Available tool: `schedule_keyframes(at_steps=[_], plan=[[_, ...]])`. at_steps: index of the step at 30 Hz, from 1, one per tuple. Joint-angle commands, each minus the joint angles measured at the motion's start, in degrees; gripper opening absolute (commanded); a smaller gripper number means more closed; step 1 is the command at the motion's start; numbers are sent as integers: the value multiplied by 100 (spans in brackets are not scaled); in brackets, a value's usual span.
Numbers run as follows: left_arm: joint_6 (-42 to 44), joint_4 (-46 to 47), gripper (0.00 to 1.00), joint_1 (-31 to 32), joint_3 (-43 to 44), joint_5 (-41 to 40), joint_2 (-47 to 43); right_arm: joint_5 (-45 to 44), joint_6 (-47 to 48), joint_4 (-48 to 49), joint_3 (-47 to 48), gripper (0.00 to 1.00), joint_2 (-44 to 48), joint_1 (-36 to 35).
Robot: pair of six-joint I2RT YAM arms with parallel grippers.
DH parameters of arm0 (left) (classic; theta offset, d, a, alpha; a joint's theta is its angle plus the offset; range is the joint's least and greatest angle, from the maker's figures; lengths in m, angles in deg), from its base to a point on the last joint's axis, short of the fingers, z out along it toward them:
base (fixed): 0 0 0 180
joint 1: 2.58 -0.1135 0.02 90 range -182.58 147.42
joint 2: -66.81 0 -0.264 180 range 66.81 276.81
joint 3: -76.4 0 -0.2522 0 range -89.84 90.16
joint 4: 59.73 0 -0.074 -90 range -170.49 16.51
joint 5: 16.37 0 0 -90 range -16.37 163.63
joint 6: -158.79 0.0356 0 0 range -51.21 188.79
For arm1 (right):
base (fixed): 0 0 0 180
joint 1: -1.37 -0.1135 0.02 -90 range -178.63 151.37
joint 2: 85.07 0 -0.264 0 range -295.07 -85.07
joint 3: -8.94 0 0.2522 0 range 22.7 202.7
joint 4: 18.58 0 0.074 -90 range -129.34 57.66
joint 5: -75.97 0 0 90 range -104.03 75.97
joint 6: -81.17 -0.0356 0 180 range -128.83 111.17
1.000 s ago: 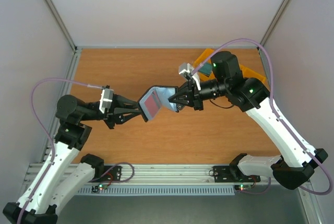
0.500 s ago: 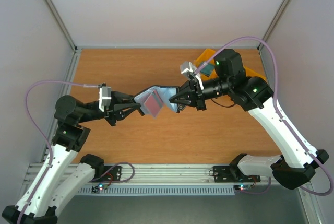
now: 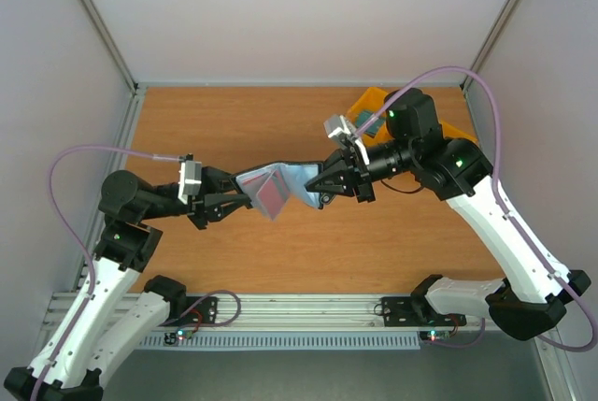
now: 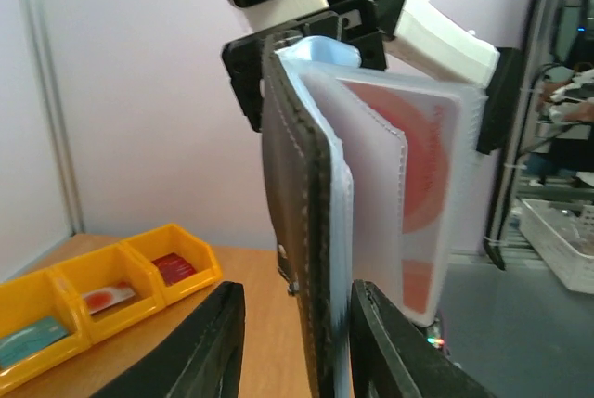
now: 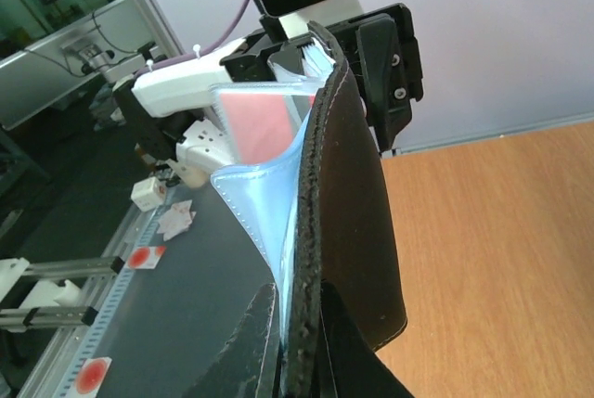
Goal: Take the credit cards out of the card holder
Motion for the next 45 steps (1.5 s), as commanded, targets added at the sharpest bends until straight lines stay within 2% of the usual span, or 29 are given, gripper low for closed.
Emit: schedule_keyframes(at_steps=[1,3,8,11,14,17,25,30,35,37,40,42,44,45], plan=[[28,152,28,3,-10,746,-27,200,463,-278,276,1,218,132],[32,161,22,3,16,840,-61,252,502,-412,363,1,219,198],[116,153,25,3,30,897,-78,293,555,-602,464,1,214,217],[140,65,25,7,80,521,-77,369,505,-580,472,1,206,219],[180,52,35,19,175,161,-77,440,243,-366,403,1,152,222],[219,-24,42,127,238,510,-73,451,120,-192,308,1,109,217],[42,132,48,305,123,-148,-44,351,-677,962,-131,1,22,213],[-91,219,42,346,13,-548,-36,206,-908,1220,-283,1,-115,49],[-31,169,51,348,-43,-764,-94,116,-858,1174,-351,1,-157,-132],[3,66,52,345,-68,-903,-80,117,-827,1155,-358,1,-173,-172],[-13,-1,58,341,-138,-795,-65,141,-867,1301,-426,1,-221,-283],[-111,63,57,337,-198,-456,-57,31,-968,1475,-494,1,-337,-439],[-220,21,48,337,-245,-366,-72,73,-1090,1687,-545,1,-476,-534],[-278,-41,40,337,-258,-428,-88,79,-1203,1884,-650,1,-492,-532]])
